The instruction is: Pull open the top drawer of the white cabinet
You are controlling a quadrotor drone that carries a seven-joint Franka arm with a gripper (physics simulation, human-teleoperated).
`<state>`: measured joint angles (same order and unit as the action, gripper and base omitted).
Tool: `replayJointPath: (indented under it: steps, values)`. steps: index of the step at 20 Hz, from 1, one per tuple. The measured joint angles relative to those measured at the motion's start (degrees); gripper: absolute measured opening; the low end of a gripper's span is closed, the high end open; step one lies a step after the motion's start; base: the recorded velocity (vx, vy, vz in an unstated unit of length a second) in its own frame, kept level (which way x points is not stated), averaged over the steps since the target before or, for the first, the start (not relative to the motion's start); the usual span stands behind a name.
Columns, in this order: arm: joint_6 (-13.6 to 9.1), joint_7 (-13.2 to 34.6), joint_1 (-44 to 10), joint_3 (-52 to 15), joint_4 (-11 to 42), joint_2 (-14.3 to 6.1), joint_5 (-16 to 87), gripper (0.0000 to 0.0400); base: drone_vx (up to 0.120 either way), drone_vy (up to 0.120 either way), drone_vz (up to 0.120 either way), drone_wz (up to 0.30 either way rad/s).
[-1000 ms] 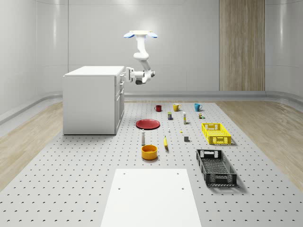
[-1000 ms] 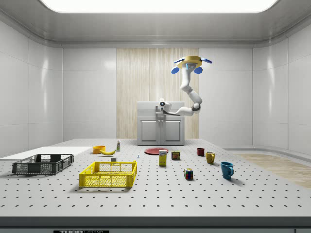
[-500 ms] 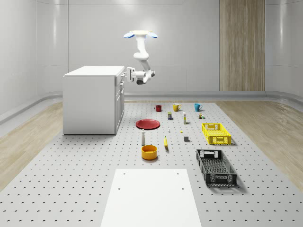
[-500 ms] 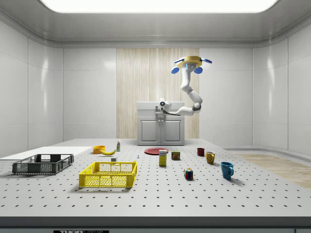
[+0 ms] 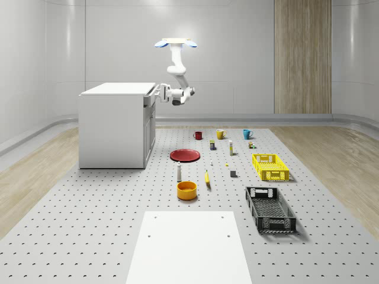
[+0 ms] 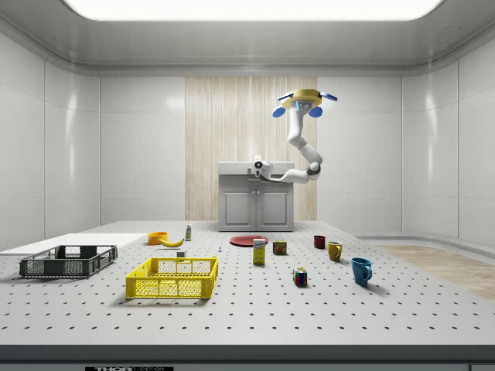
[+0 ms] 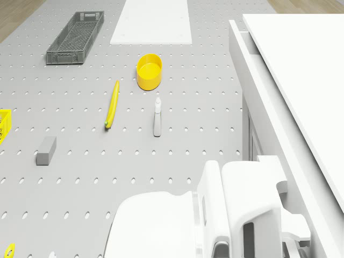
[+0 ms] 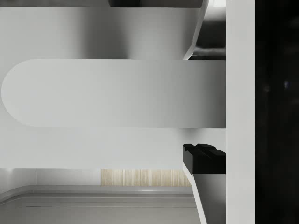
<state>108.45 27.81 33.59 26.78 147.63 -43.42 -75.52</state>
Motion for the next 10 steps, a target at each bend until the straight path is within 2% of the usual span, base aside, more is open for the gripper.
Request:
replayJointPath:
  steps: [5,6,7,8,10]
  values:
    - [-1.67,0.70,-0.79,1.64,-0.08,-0.84,1.53,0.0142,0.000,0.000,0.000,0.000]
    - [-2.01,-2.24,-0.89,2.13,0.28,-0.42,1.76,0.0195,0.000,0.000,0.000,0.000]
    - [-2.39,-3.13,-0.86,3.35,0.38,0.04,5.91,0.0348,0.000,0.000,0.000,0.000]
    - [-1.70,0.57,-0.49,3.35,-0.11,-0.31,3.91,0.0299,0.000,0.000,0.000,0.000]
    - [-1.96,0.94,-0.52,3.56,-0.14,-0.89,3.68,0.0227,0.000,0.000,0.000,0.000]
